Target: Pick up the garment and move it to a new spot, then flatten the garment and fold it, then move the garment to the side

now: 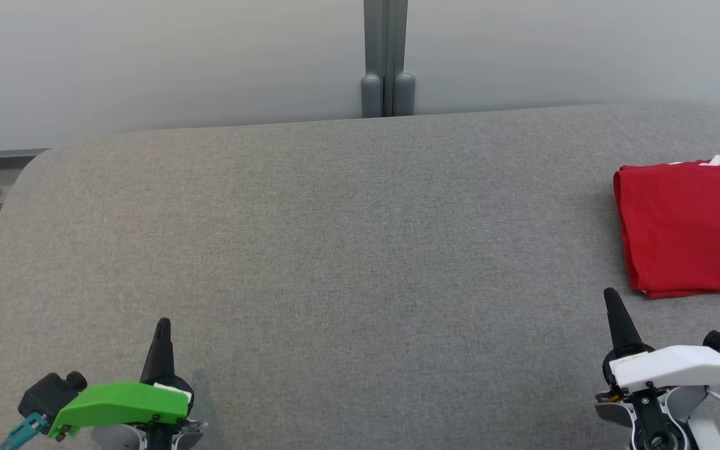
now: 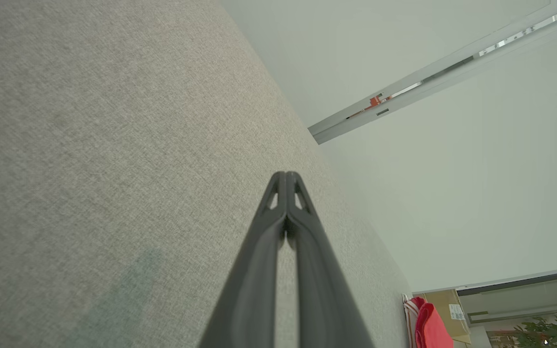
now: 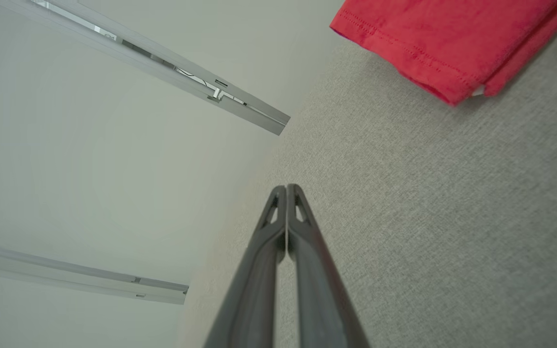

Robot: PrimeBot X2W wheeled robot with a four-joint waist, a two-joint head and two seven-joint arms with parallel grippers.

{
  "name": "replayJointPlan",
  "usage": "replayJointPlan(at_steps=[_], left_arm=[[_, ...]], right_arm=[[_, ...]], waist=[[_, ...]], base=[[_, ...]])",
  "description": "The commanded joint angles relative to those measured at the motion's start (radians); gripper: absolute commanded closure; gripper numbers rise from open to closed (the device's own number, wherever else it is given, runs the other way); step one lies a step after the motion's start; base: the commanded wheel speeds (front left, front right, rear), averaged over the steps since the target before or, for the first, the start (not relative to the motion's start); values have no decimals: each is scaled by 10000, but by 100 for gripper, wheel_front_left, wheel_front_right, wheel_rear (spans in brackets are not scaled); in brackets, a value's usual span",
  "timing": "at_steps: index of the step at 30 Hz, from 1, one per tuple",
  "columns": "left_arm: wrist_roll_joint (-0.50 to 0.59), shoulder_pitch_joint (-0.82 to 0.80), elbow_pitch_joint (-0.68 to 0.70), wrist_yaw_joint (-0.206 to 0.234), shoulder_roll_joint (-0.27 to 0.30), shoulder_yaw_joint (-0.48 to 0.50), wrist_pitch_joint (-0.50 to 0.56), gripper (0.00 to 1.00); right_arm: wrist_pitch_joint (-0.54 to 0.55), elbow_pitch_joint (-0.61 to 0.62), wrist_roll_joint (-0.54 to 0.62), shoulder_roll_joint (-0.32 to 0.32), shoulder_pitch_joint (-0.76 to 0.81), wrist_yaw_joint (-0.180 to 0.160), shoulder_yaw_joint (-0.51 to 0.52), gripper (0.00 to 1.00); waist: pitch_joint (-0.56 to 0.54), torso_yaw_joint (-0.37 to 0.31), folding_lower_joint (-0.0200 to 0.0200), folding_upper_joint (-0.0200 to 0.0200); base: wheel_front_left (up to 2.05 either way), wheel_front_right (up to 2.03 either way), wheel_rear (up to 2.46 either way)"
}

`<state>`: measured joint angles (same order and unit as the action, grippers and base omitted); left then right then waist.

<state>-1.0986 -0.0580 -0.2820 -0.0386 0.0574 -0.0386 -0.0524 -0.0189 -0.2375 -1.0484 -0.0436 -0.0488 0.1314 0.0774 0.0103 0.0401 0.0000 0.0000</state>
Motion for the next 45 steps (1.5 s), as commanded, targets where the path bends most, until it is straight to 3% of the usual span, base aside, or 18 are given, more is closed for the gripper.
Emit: replayJointPlan(at_steps=[1,45], left_arm=[[-291,-318,133,-87,90,87,76,100],[-4215,-499,342,-778,67,1146,1251,100]], right_arm=[[68,61,-300,-52,-253,-5,38,100],[1087,-46,-4519,-78,-577,-6,307,100]], waist=[[-2,-9,0,0],[-53,-295,0,0]], base=[[0,0,0],[0,0,0]])
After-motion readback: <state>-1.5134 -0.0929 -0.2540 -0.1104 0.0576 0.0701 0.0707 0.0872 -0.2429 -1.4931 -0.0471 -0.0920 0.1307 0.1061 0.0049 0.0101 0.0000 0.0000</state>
